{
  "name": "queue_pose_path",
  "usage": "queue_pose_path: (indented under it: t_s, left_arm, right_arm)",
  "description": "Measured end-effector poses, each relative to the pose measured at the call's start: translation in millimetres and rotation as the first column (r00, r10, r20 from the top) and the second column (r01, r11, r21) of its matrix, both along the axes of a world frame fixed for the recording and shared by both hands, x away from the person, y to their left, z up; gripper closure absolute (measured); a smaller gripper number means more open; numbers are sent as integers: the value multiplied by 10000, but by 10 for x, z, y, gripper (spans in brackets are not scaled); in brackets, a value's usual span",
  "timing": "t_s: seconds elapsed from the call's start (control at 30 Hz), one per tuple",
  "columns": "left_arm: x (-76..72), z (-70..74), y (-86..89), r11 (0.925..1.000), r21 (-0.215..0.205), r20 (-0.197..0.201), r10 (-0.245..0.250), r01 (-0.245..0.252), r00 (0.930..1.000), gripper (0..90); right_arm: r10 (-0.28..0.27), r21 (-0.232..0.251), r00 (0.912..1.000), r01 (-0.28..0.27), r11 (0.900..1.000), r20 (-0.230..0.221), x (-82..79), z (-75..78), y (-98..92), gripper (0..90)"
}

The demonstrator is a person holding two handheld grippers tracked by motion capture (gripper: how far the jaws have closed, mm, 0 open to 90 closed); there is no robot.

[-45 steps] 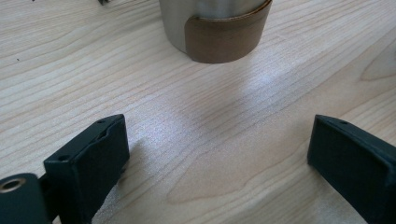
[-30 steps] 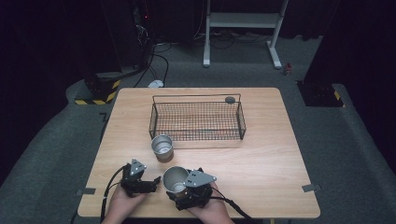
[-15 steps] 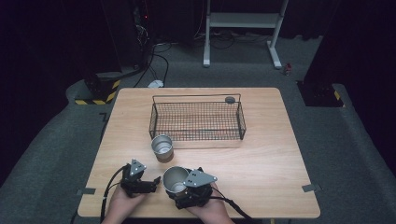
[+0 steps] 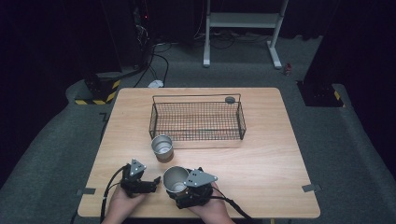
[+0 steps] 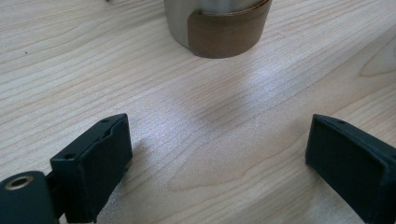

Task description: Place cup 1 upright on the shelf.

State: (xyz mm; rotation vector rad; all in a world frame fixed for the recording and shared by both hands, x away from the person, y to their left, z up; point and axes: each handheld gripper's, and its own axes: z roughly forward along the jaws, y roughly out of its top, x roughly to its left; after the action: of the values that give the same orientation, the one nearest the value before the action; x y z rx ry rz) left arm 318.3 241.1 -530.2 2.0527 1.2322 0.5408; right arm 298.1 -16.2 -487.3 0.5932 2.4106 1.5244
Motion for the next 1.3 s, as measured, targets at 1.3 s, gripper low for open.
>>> queue_pose_path:
  t_s: [1.3]
  left_arm:
    - [24, -2, -11, 10000, 7, -108, -27, 27, 9999, 45]
  right_arm:
    - [-1698, 346, 9847, 1685, 9851, 383, 69, 143, -478, 136]
